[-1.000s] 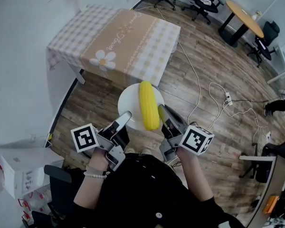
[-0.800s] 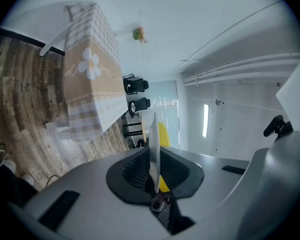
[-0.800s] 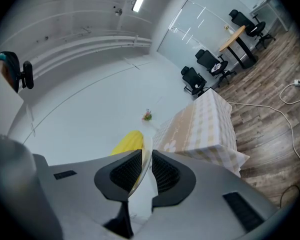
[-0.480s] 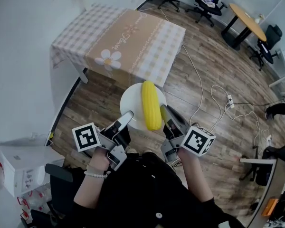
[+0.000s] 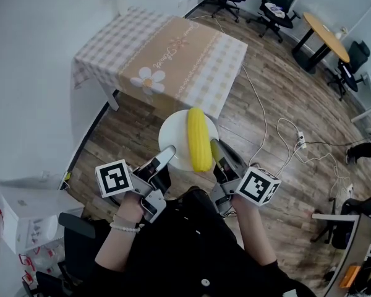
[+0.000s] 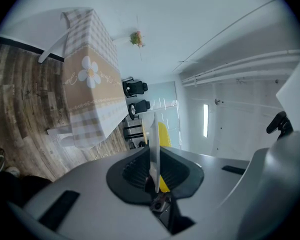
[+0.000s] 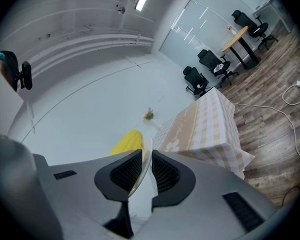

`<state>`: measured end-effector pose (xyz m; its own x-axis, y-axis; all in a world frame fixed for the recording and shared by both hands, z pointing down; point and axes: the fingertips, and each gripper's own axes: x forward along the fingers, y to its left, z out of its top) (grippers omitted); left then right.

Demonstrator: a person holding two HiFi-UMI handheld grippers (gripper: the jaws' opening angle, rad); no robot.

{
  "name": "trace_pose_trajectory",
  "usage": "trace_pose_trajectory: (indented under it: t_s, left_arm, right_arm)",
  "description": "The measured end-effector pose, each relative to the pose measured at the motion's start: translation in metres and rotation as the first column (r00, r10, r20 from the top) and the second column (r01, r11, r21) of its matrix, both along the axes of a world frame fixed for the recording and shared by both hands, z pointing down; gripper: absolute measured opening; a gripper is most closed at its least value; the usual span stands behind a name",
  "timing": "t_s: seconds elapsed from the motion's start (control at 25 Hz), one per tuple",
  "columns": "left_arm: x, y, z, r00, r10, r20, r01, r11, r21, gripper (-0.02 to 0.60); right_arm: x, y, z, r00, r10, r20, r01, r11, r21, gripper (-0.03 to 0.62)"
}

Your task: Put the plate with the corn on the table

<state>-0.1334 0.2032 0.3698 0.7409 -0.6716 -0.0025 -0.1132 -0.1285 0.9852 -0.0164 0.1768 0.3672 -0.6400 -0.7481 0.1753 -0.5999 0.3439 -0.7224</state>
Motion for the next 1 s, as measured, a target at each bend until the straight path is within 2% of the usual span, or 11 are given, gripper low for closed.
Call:
trace_pose_trajectory:
  t_s: [0.56,1.0]
  left_arm:
    - [0.009,-0.036,0.001,1.000,-0.029,-0.001,0.029,1.000,0.001,0.044]
    - [0.034,-0.086,0.000,1.000,-0.018,0.022,0.018,1.000,0.010,0.044]
  right_arm:
    - [0.008,-0.041,0.000,0.999,-0.035,-0.006,0.035,0.999,0.000,0.091]
    - [0.033,-0.090,0.001,0.999,-0.035,-0.010,0.035,0.999,-0.008,0.091]
